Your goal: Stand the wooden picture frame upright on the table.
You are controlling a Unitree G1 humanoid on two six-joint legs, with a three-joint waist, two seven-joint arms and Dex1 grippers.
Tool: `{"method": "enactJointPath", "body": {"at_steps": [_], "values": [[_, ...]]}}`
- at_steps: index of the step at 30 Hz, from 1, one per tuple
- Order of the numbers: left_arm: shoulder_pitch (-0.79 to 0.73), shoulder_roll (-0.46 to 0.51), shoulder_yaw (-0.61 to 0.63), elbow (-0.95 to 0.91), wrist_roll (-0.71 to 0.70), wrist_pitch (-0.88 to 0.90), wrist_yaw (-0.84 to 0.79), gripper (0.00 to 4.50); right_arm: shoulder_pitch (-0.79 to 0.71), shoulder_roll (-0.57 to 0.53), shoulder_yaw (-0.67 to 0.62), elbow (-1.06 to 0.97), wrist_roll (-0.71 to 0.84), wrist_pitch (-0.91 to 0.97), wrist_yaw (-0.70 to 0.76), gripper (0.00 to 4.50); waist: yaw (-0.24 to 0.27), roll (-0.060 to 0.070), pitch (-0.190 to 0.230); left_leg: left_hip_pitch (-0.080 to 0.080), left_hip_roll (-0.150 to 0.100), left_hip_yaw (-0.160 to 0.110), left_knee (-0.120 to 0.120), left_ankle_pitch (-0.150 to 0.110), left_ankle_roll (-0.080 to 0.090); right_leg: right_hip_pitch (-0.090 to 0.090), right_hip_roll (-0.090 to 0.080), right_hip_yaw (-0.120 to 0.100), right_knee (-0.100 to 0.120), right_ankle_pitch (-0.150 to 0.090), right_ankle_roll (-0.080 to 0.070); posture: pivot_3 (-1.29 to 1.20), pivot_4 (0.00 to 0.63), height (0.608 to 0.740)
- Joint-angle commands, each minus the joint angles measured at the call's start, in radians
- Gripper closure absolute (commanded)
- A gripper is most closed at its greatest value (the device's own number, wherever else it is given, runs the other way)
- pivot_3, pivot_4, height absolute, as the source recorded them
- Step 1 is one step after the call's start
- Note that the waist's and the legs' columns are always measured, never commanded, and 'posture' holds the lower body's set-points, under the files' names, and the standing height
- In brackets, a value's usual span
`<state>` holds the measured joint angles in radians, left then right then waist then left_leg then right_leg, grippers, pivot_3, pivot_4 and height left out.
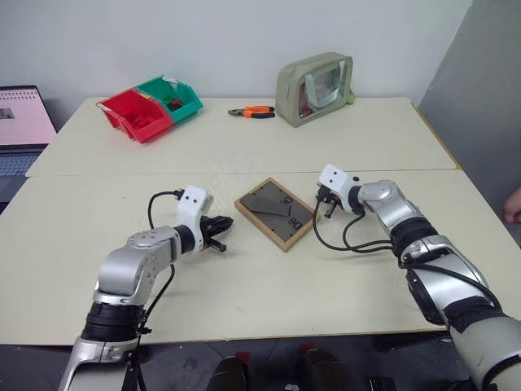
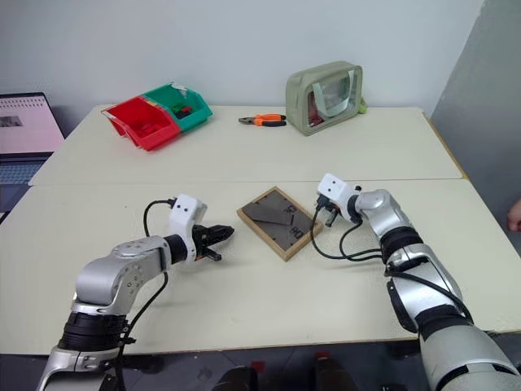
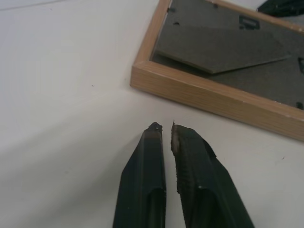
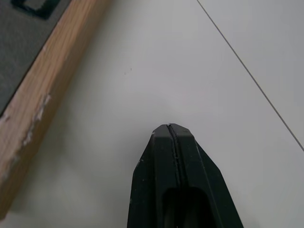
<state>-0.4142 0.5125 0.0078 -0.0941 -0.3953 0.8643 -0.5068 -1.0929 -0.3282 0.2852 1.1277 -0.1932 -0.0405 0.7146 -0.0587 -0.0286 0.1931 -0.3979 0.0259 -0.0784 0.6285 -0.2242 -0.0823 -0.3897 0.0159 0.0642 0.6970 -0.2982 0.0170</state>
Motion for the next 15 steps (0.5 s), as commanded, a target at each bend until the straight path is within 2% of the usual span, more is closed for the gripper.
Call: {"method": "enactJointPath", "body": {"at_steps": [1, 9, 15], "values": [[-0.015, -0.018, -0.018, -0.034, 0.025, 0.003, 0.029, 4.45, -0.028, 0.027, -0.031, 0.026, 0.007, -0.03, -0.012, 4.5, -0.001, 0.0, 0.0, 0.0, 0.0, 0.0, 0.0, 0.0, 0.0, 0.0, 0.0, 0.0, 0.0, 0.0, 0.0, 0.0, 0.15, 0.74], [-0.054, -0.08, -0.105, 0.026, 0.076, -0.001, 0.035, 4.45, 0.029, 0.078, -0.047, -0.087, 0.035, -0.006, 0.068, 4.5, 0.0, 0.0, 0.0, 0.0, 0.0, 0.0, 0.0, 0.0, 0.0, 0.0, 0.0, 0.0, 0.001, 0.0, 0.0, 0.0, 0.15, 0.74], [-0.063, -0.077, -0.12, 0.031, 0.094, 0.006, 0.016, 4.45, 0.156, 0.089, -0.053, -0.377, 0.091, 0.168, 0.151, 4.5, 0.002, 0.0, 0.0, 0.0, 0.0, -0.001, 0.0, 0.0, 0.0, 0.0, 0.0, -0.001, 0.001, 0.0, 0.0, 0.0, 0.15, 0.74]]}}
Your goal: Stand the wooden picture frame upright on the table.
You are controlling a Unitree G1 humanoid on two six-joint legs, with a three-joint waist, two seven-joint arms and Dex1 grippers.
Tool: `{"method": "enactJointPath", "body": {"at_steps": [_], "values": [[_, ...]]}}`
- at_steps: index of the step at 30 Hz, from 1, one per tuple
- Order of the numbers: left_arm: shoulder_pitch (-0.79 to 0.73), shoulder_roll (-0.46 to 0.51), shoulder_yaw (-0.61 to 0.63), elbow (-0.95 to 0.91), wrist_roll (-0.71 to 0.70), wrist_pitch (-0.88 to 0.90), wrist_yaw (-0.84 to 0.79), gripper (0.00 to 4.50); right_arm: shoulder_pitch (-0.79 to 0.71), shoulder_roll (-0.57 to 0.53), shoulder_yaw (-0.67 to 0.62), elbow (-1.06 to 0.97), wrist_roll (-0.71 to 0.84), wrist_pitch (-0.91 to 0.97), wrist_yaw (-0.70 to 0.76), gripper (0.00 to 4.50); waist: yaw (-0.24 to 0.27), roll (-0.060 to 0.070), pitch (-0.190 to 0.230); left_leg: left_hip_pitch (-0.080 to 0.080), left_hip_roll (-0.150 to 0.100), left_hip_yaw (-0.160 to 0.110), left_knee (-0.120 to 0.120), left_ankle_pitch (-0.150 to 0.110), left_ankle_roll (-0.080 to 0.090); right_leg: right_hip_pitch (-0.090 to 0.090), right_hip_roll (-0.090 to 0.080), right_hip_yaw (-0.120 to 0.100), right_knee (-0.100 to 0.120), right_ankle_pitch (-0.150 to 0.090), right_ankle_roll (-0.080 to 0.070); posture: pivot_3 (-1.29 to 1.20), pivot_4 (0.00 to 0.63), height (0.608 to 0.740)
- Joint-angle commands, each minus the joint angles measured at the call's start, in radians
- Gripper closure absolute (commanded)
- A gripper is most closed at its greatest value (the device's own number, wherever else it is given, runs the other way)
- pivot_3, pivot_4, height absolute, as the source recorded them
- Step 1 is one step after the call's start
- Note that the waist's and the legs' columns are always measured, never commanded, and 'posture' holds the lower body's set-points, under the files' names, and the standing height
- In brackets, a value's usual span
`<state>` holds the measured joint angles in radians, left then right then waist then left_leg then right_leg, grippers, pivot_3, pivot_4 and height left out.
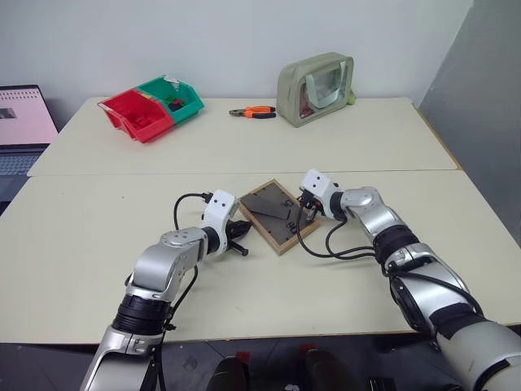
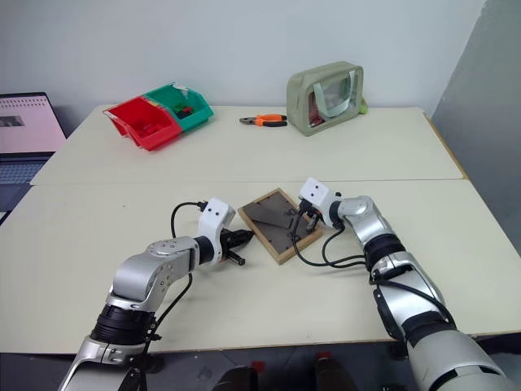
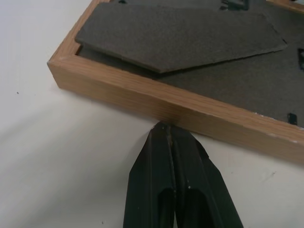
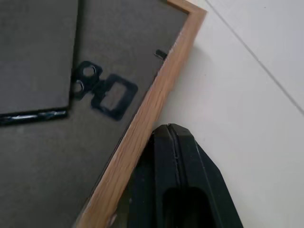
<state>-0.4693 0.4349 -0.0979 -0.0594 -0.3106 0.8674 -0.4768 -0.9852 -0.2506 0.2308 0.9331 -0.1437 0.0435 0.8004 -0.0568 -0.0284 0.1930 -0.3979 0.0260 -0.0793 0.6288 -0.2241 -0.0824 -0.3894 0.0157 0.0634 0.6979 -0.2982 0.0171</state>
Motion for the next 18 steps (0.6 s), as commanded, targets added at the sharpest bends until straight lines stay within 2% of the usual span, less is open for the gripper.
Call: {"method": "enactJointPath", "body": {"at_steps": [1, 8, 18], "values": [[-0.001, 0.01, -0.011, -0.014, 0.008, 0.009, -0.02, 4.45, 0.082, 0.004, 0.007, -0.261, 0.046, 0.133, 0.077, 4.5, 0.0, 0.0, 0.0, 0.0, 0.0, 0.0, 0.0, 0.0, 0.0, 0.0, 0.0, 0.0, 0.0, 0.0, 0.0, 0.0, 0.15, 0.74], [0.101, 0.121, -0.005, -0.127, -0.005, 0.063, -0.079, 4.45, 0.282, -0.048, 0.067, -0.699, 0.052, 0.376, 0.133, 4.5, -0.012, 0.0, 0.0, 0.001, 0.0, 0.0, -0.001, 0.0, 0.0, 0.0, 0.001, 0.0, 0.0, 0.0, 0.0, 0.0, 0.15, 0.74], [0.221, 0.179, 0.002, -0.265, -0.036, 0.142, -0.104, 4.45, 0.383, -0.083, 0.108, -0.927, 0.086, 0.542, 0.143, 4.5, -0.013, 0.0, 0.0, 0.002, 0.0, 0.0, -0.001, 0.0, 0.0, 0.0, 0.001, 0.001, 0.0, 0.0, 0.0, 0.0, 0.15, 0.74]]}}
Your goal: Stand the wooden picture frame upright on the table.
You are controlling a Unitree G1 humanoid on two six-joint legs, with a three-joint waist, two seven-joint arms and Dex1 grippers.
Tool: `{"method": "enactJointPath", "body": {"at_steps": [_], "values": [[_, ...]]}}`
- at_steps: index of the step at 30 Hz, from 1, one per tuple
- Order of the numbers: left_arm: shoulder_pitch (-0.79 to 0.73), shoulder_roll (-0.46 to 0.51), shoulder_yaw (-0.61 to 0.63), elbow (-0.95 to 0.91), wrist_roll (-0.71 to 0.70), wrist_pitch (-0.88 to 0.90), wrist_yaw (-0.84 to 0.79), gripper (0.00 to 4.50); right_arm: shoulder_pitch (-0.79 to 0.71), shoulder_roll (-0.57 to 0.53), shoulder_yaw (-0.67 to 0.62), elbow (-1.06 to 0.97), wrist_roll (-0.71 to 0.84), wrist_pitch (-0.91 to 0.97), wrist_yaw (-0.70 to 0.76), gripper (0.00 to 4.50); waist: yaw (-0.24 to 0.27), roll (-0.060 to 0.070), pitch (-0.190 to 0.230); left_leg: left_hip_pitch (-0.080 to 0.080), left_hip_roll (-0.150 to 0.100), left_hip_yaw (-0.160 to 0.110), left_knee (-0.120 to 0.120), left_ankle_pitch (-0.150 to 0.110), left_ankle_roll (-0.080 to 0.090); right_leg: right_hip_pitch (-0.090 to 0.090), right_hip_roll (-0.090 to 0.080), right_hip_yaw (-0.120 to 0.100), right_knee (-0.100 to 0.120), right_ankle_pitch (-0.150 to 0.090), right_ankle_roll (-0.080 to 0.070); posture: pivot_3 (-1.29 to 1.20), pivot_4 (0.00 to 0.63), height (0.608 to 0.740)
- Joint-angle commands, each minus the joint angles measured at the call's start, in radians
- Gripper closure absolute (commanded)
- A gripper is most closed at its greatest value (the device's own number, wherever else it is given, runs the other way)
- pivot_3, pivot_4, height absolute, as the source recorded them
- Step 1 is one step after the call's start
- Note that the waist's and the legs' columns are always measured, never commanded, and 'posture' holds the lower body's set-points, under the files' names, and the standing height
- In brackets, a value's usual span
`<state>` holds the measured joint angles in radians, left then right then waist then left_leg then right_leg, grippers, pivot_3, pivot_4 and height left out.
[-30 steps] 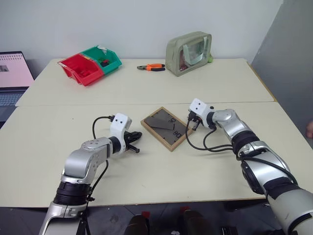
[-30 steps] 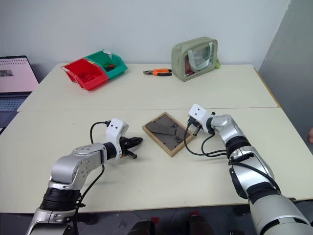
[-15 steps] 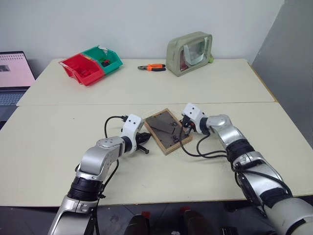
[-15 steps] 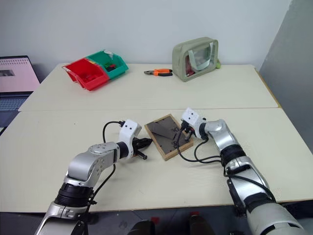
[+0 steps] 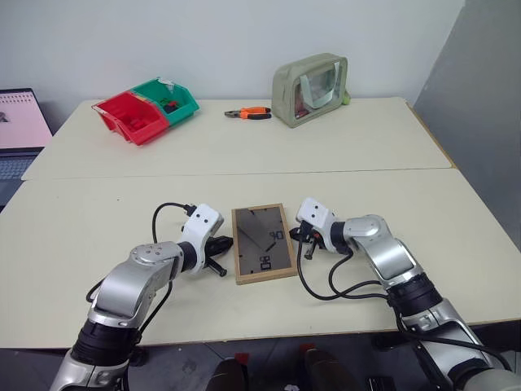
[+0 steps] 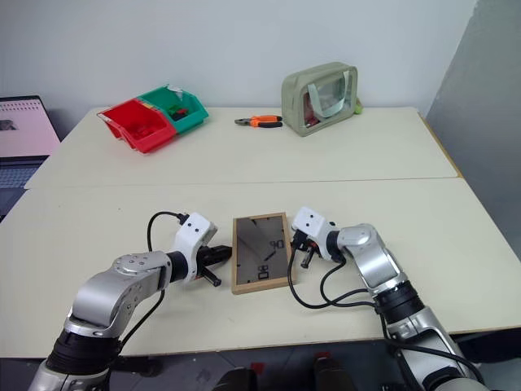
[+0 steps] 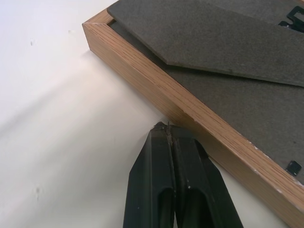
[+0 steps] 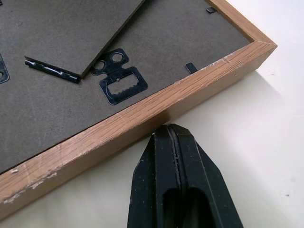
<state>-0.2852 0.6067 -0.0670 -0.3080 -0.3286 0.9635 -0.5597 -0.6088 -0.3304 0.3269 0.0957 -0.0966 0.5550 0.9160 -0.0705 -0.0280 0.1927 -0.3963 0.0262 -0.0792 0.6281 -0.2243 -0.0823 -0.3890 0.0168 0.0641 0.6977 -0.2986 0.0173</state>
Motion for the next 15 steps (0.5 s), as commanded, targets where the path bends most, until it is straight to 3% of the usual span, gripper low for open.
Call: {"method": "enactJointPath", "body": {"at_steps": [1, 8, 13, 15], "values": [[0.042, 0.008, -0.028, -0.023, -0.021, 0.052, -0.021, 4.45, 0.011, -0.009, 0.014, -0.099, 0.037, 0.035, 0.023, 4.5, 0.001, 0.0, 0.0, 0.0, 0.0, 0.0, 0.0, 0.0, 0.0, 0.0, 0.0, 0.0, 0.0, 0.0, 0.0, 0.0, 0.15, 0.74], [0.077, 0.023, -0.019, -0.042, -0.011, 0.042, -0.019, 4.45, 0.022, -0.06, 0.0, -0.098, 0.043, 0.032, 0.009, 4.5, 0.005, 0.0, 0.0, 0.0, 0.0, 0.0, 0.0, 0.0, 0.0, 0.0, 0.0, 0.0, 0.0, 0.0, 0.0, 0.0, 0.15, 0.74], [0.137, 0.093, 0.062, -0.045, -0.026, -0.012, -0.07, 4.45, 0.012, -0.106, -0.029, -0.046, 0.027, -0.023, -0.039, 4.5, 0.003, 0.0, 0.0, 0.0, 0.0, 0.001, 0.0, 0.0, 0.0, 0.0, 0.0, 0.0, 0.0, 0.0, 0.0, 0.0, 0.15, 0.74], [0.147, 0.121, 0.141, -0.03, -0.085, -0.002, -0.123, 4.09, 0.022, -0.119, -0.045, -0.042, 0.033, -0.042, -0.058, 4.5, 0.001, 0.0, 0.0, 0.001, 0.0, 0.001, 0.0, 0.0, 0.0, 0.0, 0.0, 0.001, 0.0, 0.0, 0.0, 0.0, 0.15, 0.74]]}}
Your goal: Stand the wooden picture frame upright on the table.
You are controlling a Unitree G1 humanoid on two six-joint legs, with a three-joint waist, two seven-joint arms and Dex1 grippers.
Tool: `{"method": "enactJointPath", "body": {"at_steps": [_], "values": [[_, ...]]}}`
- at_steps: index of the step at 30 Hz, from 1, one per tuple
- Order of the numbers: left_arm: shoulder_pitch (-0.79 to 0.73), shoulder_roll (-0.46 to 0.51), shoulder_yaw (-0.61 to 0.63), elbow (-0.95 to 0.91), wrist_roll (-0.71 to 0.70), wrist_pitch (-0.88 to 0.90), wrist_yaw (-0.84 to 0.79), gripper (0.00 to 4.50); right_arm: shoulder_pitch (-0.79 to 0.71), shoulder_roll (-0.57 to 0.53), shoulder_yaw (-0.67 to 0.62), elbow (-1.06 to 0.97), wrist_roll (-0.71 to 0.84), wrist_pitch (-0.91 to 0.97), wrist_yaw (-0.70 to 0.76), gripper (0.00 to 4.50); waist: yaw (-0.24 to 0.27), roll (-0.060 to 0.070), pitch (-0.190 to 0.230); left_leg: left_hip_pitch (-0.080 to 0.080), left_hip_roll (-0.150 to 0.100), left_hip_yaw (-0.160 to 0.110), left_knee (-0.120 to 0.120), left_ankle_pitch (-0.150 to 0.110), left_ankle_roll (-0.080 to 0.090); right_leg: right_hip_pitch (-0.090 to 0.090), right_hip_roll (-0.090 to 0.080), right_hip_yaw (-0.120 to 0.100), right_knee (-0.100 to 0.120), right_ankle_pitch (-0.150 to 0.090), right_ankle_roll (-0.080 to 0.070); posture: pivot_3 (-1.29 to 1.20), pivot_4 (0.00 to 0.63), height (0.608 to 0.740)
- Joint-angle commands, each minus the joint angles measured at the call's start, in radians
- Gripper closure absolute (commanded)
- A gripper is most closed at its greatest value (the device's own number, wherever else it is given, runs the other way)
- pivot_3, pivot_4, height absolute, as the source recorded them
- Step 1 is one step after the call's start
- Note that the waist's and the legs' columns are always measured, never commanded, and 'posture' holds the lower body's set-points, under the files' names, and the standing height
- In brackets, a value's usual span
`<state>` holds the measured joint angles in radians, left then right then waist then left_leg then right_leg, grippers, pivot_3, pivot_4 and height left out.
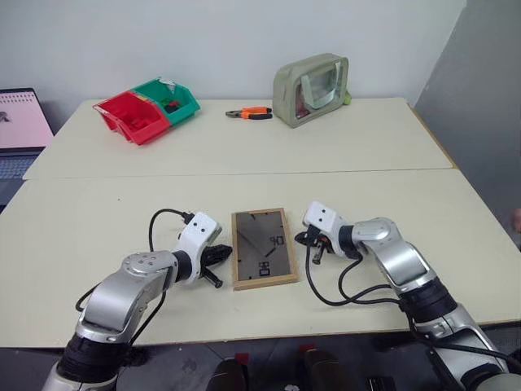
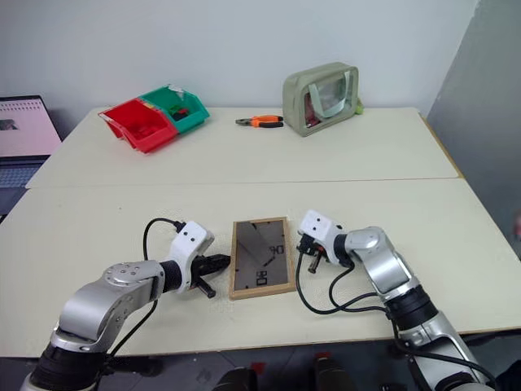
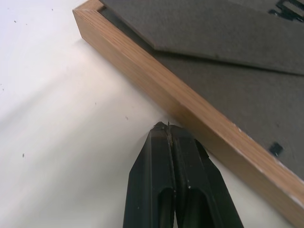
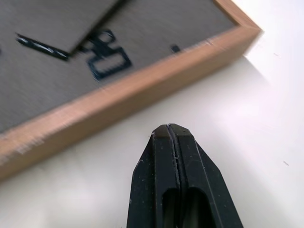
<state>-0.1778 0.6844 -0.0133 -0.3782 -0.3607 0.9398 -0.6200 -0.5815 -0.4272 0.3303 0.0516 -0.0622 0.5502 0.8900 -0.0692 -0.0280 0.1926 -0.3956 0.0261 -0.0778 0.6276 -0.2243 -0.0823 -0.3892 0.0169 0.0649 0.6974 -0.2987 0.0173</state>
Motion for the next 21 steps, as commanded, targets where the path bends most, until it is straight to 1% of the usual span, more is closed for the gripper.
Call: {"method": "enactJointPath", "body": {"at_steps": [1, 2, 3, 4, 5, 8, 9, 10, 11, 12, 14, 19, 21], "values": [[0.032, 0.039, 0.145, 0.043, -0.128, 0.08, -0.094, 3.97, 0.002, -0.021, -0.057, 0.001, 0.006, -0.041, -0.043, 4.5, 0.0, 0.0, 0.0, 0.0, 0.0, 0.0, 0.0, 0.0, 0.0, 0.0, 0.0, 0.0, 0.0, 0.0, 0.0, 0.0, 0.15, 0.74], [0.021, 0.026, 0.198, 0.045, -0.204, 0.143, -0.115, 3.8, 0.007, -0.017, -0.063, 0.0, 0.013, -0.043, -0.053, 4.5, 0.0, 0.0, 0.0, 0.0, 0.0, 0.0, 0.0, 0.0, 0.0, 0.0, 0.0, 0.0, 0.0, 0.0, 0.0, 0.0, 0.15, 0.74], [0.003, 0.008, 0.257, 0.055, -0.29, 0.215, -0.133, 3.54, 0.011, -0.011, -0.066, -0.001, 0.017, -0.044, -0.061, 4.5, 0.001, 0.0, 0.0, 0.0, 0.0, -0.001, 0.0, 0.0, 0.0, 0.0, 0.0, -0.001, 0.0, -0.001, 0.0, 0.0, 0.15, 0.74], [-0.008, -0.005, 0.299, 0.064, -0.35, 0.262, -0.145, 3.4, 0.016, -0.007, -0.065, -0.003, 0.019, -0.05, -0.067, 4.5, 0.001, 0.0, 0.0, -0.001, 0.0, -0.001, 0.0, 0.0, 0.0, 0.0, 0.0, -0.002, 0.0, -0.003, 0.004, 0.0, 0.15, 0.74], [-0.025, -0.018, 0.345, 0.089, -0.409, 0.332, -0.15, 3.22, 0.021, -0.002, -0.061, -0.003, 0.017, -0.063, -0.073, 4.5, 0.002, 0.0, 0.0, -0.001, 0.0, -0.001, 0.001, 0.0, 0.0, 0.0, 0.0, -0.002, 0.0, -0.003, 0.004, 0.0, 0.15, 0.74], [-0.081, -0.04, 0.44, 0.208, -0.504, 0.53, -0.139, 2.65, 0.022, 0.022, -0.062, 0.009, 0.019, -0.068, -0.095, 4.5, 0.004, 0.0, 0.0, -0.002, 0.0, -0.002, 0.001, 0.0, 0.0, 0.0, 0.0, -0.002, 0.0, -0.003, 0.004, 0.0, 0.15, 0.74], [-0.095, -0.049, 0.461, 0.232, -0.522, 0.574, -0.129, 2.53, 0.022, 0.026, -0.062, 0.011, 0.018, -0.068, -0.099, 4.5, 0.004, 0.0, 0.0, -0.002, 0.0, -0.002, 0.001, 0.0, 0.0, 0.0, 0.0, -0.003, 0.0, -0.003, 0.004, 0.0, 0.15, 0.74], [-0.11, -0.064, 0.488, 0.256, -0.536, 0.617, -0.116, 2.27, 0.022, 0.029, -0.062, 0.009, 0.018, -0.067, -0.102, 4.5, 0.004, 0.0, 0.0, -0.002, -0.001, -0.002, 0.001, 0.0, 0.0, 0.0, 0.0, -0.003, 0.0, -0.003, 0.004, 0.0, 0.15, 0.74], [-0.121, -0.078, 0.511, 0.277, -0.543, 0.648, -0.102, 2.16, 0.023, 0.032, -0.063, 0.005, 0.02, -0.065, -0.103, 4.5, 0.005, 0.0, 0.0, -0.002, 0.0, -0.002, 0.001, 0.0, 0.0, 0.0, 0.0, -0.003, 0.0, -0.003, 0.004, 0.0, 0.15, 0.74], [-0.127, -0.091, 0.528, 0.304, -0.557, 0.665, -0.083, 2.02, 0.024, 0.034, -0.064, 0.002, 0.023, -0.062, -0.103, 4.5, 0.005, 0.0, 0.0, -0.002, 0.0, -0.002, 0.001, 0.0, 0.0, 0.0, 0.0, -0.003, 0.0, -0.002, 0.004, 0.0, 0.15, 0.74], [-0.127, -0.108, 0.543, 0.354, -0.589, 0.675, -0.049, 1.58, 0.026, 0.035, -0.063, -0.003, 0.024, -0.059, -0.105, 4.5, 0.006, 0.0, 0.0, -0.002, 0.0, -0.002, 0.001, 0.0, 0.0, 0.0, -0.001, -0.003, 0.0, -0.002, 0.003, 0.0, 0.15, 0.74], [-0.108, -0.144, 0.528, 0.378, -0.631, 0.675, -0.001, 0.45, 0.03, 0.043, -0.06, -0.013, 0.025, -0.048, -0.115, 4.5, 0.006, 0.0, 0.0, -0.002, 0.001, -0.002, 0.001, 0.0, 0.0, 0.0, -0.001, -0.002, 0.0, 0.0, 0.0, 0.0, 0.15, 0.74], [-0.114, -0.167, 0.523, 0.392, -0.63, 0.675, 0.017, 0.09, 0.031, 0.048, -0.057, -0.016, 0.025, -0.043, -0.117, 4.5, 0.006, 0.0, 0.0, -0.001, 0.001, -0.002, 0.001, 0.0, 0.0, 0.0, -0.001, -0.002, 0.0, 0.0, 0.0, 0.0, 0.15, 0.74]]}}
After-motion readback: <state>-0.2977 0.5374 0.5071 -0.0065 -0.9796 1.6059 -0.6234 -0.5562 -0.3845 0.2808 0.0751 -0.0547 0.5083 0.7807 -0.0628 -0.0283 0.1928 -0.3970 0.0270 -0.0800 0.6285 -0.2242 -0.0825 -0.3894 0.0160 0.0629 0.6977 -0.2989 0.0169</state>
